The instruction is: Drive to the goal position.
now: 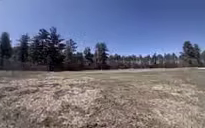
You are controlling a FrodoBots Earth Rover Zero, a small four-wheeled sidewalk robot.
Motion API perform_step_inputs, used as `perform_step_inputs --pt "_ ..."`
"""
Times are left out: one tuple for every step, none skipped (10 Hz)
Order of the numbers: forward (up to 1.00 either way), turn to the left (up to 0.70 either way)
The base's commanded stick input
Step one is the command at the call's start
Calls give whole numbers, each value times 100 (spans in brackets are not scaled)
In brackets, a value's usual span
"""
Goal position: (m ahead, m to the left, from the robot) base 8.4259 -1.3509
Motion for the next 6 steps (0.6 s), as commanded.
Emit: perform_step_inputs --pt "70 0" --pt "70 0" --pt "70 0" --pt "70 0" --pt "70 0" --pt "70 0"
